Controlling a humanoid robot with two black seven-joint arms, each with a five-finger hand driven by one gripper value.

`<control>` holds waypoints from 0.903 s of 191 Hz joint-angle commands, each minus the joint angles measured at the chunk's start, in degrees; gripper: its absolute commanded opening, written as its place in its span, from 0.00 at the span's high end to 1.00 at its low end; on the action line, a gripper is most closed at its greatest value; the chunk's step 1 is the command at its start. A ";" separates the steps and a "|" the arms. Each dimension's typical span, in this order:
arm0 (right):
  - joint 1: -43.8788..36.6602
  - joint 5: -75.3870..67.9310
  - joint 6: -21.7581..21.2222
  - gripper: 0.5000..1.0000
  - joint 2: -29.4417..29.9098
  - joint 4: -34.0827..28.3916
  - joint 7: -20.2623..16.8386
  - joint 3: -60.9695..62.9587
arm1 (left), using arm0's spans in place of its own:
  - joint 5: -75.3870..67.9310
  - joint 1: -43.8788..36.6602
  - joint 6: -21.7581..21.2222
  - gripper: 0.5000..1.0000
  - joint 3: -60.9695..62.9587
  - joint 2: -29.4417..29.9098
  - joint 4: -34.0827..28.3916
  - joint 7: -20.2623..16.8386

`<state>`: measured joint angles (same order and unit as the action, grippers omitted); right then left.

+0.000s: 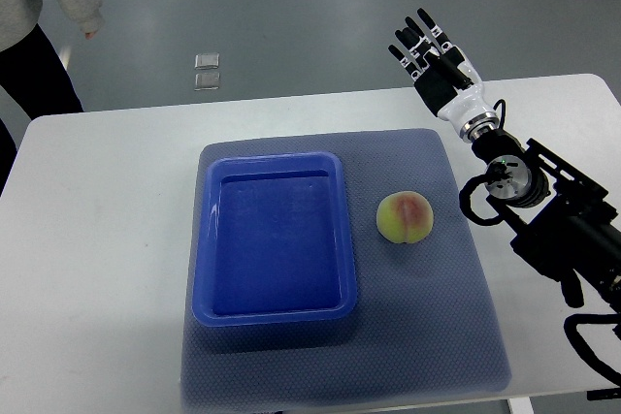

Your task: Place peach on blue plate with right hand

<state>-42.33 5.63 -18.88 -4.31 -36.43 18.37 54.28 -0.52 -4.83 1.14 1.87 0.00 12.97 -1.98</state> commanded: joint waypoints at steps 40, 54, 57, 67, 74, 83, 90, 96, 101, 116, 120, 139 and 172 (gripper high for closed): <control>-0.04 -0.36 -0.02 0.14 0.00 -0.04 0.00 0.03 | 0.43 0.00 -0.09 0.00 -0.03 0.00 -0.13 0.04; -0.04 -0.36 -0.02 0.14 0.00 -0.04 0.00 -0.05 | 0.43 0.00 0.00 0.00 -0.03 0.00 -0.05 0.04; -0.04 -0.18 -0.11 0.14 0.00 -0.13 0.00 -0.14 | 0.52 0.09 0.00 0.00 -0.03 0.00 0.04 0.04; -0.04 -0.01 -0.11 0.14 -0.09 -0.22 0.00 -0.32 | 0.52 0.18 0.00 0.00 -0.03 0.00 0.13 0.04; -0.12 0.26 -0.11 0.14 -0.09 -0.39 0.00 -0.58 | 0.52 0.26 -0.09 0.00 -0.03 0.00 0.22 0.04; -0.39 0.61 -0.02 0.14 -0.26 -0.48 -0.09 -1.37 | 0.52 0.26 0.00 0.00 -0.03 0.00 0.22 0.04; -0.91 1.83 0.07 0.14 -0.78 -0.48 0.00 -3.37 | 0.61 0.35 0.00 0.00 -0.12 0.00 0.30 0.04; -1.35 3.07 0.07 0.14 -1.49 -0.83 -0.09 -4.71 | 0.61 0.44 0.00 0.00 -0.12 0.00 0.31 0.04; -1.88 4.74 0.07 0.14 -2.28 -1.27 -0.09 -6.20 | 0.61 0.53 0.00 0.00 -0.12 0.00 0.31 0.04; -3.20 9.40 0.42 0.14 -3.87 -2.24 -0.09 -9.72 | 0.61 0.62 0.18 0.00 -0.12 0.00 0.39 0.04; -3.81 11.77 0.68 0.14 -4.57 -2.76 -0.18 -11.21 | 0.61 0.62 0.35 0.00 -0.12 0.00 0.57 0.04; -5.66 19.42 0.16 0.14 -8.00 -5.58 -1.32 -15.87 | 0.61 0.62 0.53 0.00 -0.12 0.00 2.33 0.04; -10.93 33.39 -2.04 0.14 -15.64 -12.96 -3.43 -26.50 | 0.61 0.88 0.61 0.00 -0.12 0.00 2.85 0.04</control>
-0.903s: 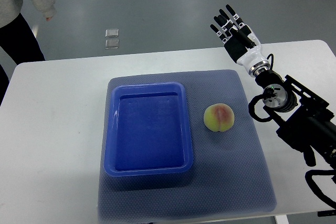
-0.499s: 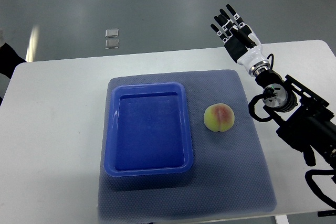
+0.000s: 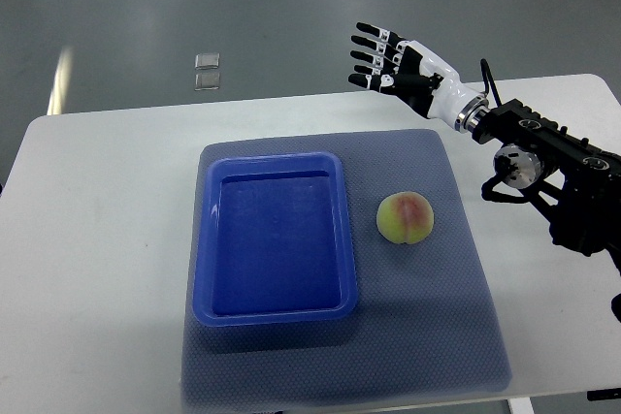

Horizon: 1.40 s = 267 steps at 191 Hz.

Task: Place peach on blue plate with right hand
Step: 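Reach the right hand forward and down over the peach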

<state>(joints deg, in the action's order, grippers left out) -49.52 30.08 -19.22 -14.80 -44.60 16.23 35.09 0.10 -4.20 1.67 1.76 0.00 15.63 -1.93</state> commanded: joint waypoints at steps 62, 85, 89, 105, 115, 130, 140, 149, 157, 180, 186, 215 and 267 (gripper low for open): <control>-25.88 12.73 -8.28 0.14 -17.02 -16.30 -8.50 -37.71 | -0.01 0.51 0.18 0.00 -0.17 0.00 0.01 -0.01; -34.23 12.73 -9.25 0.14 -19.56 -21.05 -11.22 -45.45 | -0.01 0.60 0.18 0.00 -0.17 0.00 0.01 -0.01; -34.77 12.73 -9.34 0.14 -19.74 -21.58 -11.31 -45.81 | -0.01 0.60 0.18 0.00 -0.17 0.00 0.01 -0.01; -36.44 12.73 -9.25 0.14 -21.94 -25.71 -12.02 -46.95 | -0.01 0.69 0.18 0.00 -0.17 0.00 0.01 -0.01; -36.44 12.73 -9.25 0.14 -22.29 -26.33 -12.19 -46.95 | -0.01 0.69 0.18 0.00 -0.17 0.00 0.01 -0.01; -35.47 12.81 -8.46 0.14 -22.82 -27.47 -12.37 -47.39 | -0.01 1.04 0.18 0.00 -0.26 0.00 0.01 -0.01; -35.47 12.81 -8.46 0.14 -22.82 -27.47 -12.37 -47.39 | -0.01 1.04 0.18 0.00 -0.26 0.00 0.01 -0.01; -33.28 12.99 -7.67 0.14 -23.26 -27.47 -12.28 -47.21 | -0.01 1.13 0.26 0.00 -0.26 0.00 0.01 -0.01; -33.01 12.99 -7.32 0.14 -23.26 -27.56 -12.28 -47.13 | -0.01 1.13 0.26 0.00 -0.26 0.00 0.01 -0.01; -30.20 13.08 -4.59 0.14 -22.82 -27.47 -12.28 -47.21 | -0.01 1.13 0.26 0.00 -0.26 0.00 0.01 -0.01; -30.02 13.08 -4.42 0.14 -22.73 -27.47 -12.28 -47.21 | -0.01 1.13 0.26 0.00 -0.26 0.00 0.01 -0.01; -27.56 13.34 -2.40 0.14 -22.38 -27.47 -12.28 -47.21 | -0.01 1.04 0.26 0.00 -0.26 0.00 0.01 -0.01; -22.47 15.36 3.23 0.14 -21.68 -27.47 -11.58 -47.21 | -0.01 1.13 0.26 0.00 -0.17 0.00 0.10 -0.01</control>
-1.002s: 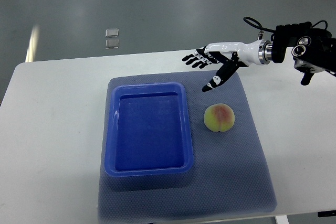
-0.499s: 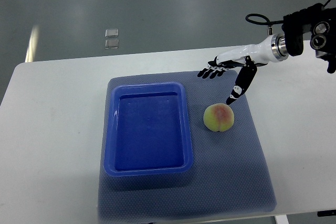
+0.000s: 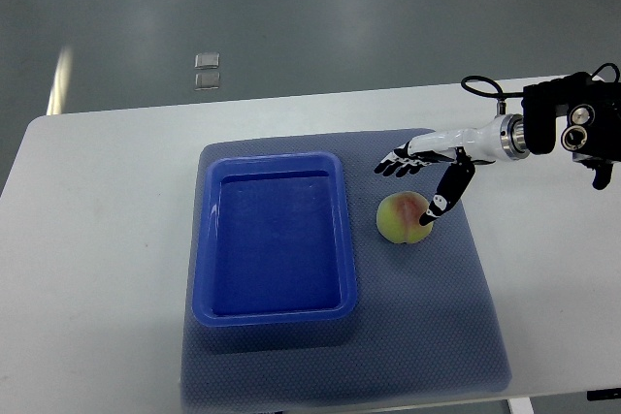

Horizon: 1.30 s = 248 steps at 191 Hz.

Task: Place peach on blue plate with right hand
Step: 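Reach the right hand forward and down over the peach, then close the right hand's fingers around the peach, then lift the peach with the right hand above the blue tray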

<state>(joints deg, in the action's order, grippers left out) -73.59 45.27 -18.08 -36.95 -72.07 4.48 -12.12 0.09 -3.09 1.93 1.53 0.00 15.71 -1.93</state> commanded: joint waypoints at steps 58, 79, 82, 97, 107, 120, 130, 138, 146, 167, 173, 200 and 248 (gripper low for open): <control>5.29 1.74 8.23 0.15 2.23 0.35 1.40 -0.01 | 0.00 0.01 0.00 0.00 -0.04 0.00 -0.06 0.00; 6.09 2.36 9.12 0.15 2.32 0.35 1.93 -0.01 | 0.00 0.01 0.00 0.00 0.05 0.00 0.03 0.00; 6.79 2.71 9.91 0.16 2.32 0.44 2.37 -0.01 | 0.00 0.01 0.00 0.00 0.05 0.00 -0.06 0.00; 7.59 2.80 10.96 0.16 2.58 0.52 2.55 -0.01 | 0.00 0.01 0.00 0.00 -0.04 0.00 -0.06 0.00; 8.29 2.89 11.75 0.17 2.93 0.61 2.55 -0.01 | 0.00 0.01 0.00 0.00 -0.04 0.00 -0.06 0.00; 8.46 2.89 12.02 0.18 3.02 0.52 2.63 -0.01 | 0.00 0.01 0.00 0.00 -0.04 0.00 -0.06 0.00; 8.82 3.24 12.72 0.27 3.02 0.52 2.81 -0.01 | 0.00 0.01 0.00 0.00 -0.04 0.00 -0.06 0.00; 8.82 3.24 13.34 0.35 3.02 0.52 2.81 -0.01 | 0.00 0.01 -0.09 0.00 -0.04 0.00 -0.06 0.00; 8.82 3.24 13.60 0.39 3.11 0.52 2.81 -0.01 | 0.00 0.01 0.00 0.00 0.05 0.00 -0.06 0.00; 8.90 3.24 13.86 0.85 3.11 0.52 3.25 -0.01 | 0.00 0.01 0.00 0.00 0.05 0.00 0.03 0.00; 8.90 3.24 13.86 0.90 3.20 0.52 3.25 -0.01 | 0.00 0.01 0.00 0.00 0.05 0.00 0.03 0.00; 8.11 3.07 13.78 1.00 2.41 0.09 3.16 0.43 | 0.00 0.01 0.00 0.00 0.05 0.00 0.03 0.00; -3.22 0.96 8.24 1.00 -4.62 -4.05 3.43 2.10 | 0.00 0.01 0.00 0.00 0.05 0.00 0.03 0.00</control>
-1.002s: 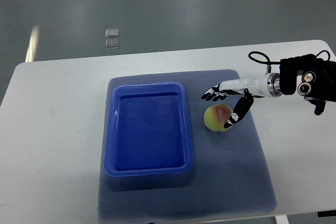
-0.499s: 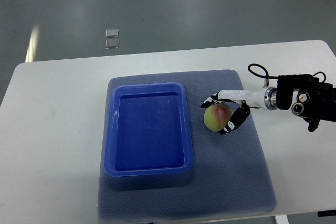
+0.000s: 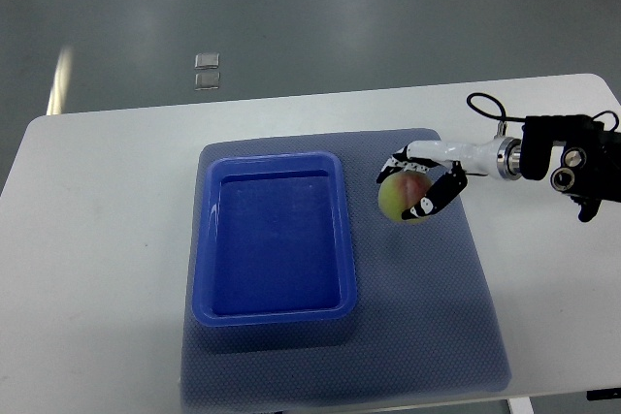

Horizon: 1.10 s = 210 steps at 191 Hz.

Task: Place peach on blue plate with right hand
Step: 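Lift the peach with the right hand above the blue tray, then lower the peach into the blue tray with the right hand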

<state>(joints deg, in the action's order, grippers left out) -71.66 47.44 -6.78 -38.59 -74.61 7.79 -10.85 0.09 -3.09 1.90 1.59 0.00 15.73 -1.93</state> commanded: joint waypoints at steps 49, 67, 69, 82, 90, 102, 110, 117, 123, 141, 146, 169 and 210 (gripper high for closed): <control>-20.62 -9.48 -13.25 1.00 -9.84 -2.20 0.12 2.50 | 0.00 0.01 0.12 0.00 -0.01 0.00 0.09 0.00; -22.29 -9.83 -13.17 1.00 -9.13 -2.03 0.12 2.41 | 0.00 0.10 0.12 0.00 -0.01 0.00 0.17 0.00; -22.29 -9.83 -12.91 1.00 -8.96 -2.03 0.12 2.41 | 0.00 0.10 0.12 0.00 -0.01 0.00 0.17 0.00; -22.38 -10.35 -12.11 1.00 -7.64 -1.59 0.04 2.41 | 0.00 0.10 0.12 0.00 -0.01 0.00 0.17 0.00; -22.38 -10.79 -11.67 1.00 -6.58 -1.41 0.04 2.41 | 0.00 0.19 0.12 0.00 -0.01 0.00 0.17 0.00; -22.38 -12.90 -10.44 0.98 -1.76 0.17 -0.05 2.06 | 0.00 0.36 0.12 0.00 -0.01 0.00 0.17 0.00; -22.38 -13.78 -10.18 0.98 0.45 1.14 -0.05 1.97 | 0.00 0.36 0.12 0.00 -0.01 0.00 0.17 0.00; -22.29 -14.48 -9.83 0.97 3.78 2.71 -0.05 1.79 | 0.00 0.36 0.12 0.00 -0.01 0.00 0.17 0.00; -22.29 -14.75 -9.74 0.97 5.72 3.68 -0.05 1.53 | 0.00 0.45 0.12 0.00 -0.01 0.00 0.17 0.00; -22.03 -15.01 -8.77 0.97 13.54 8.96 -0.05 -0.84 | 0.00 0.71 0.12 0.00 -0.01 0.00 0.17 0.00; -22.03 -15.01 -8.77 0.97 13.54 8.96 -0.05 -0.84 | 0.00 0.71 0.12 0.00 -0.01 0.00 0.17 0.00; -21.06 -15.19 -7.80 0.97 22.95 14.67 -0.05 -2.69 | 0.00 0.89 0.21 0.00 -0.01 0.00 0.17 0.44; -13.15 -14.66 -6.75 0.95 38.15 23.55 -0.14 -2.87 | 0.00 0.89 0.12 0.00 -0.09 0.00 0.09 0.70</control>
<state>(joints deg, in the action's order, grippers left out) -88.33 32.31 -13.91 -6.18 -54.23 7.72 -13.60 0.09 -2.20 2.09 1.50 0.00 15.89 -1.24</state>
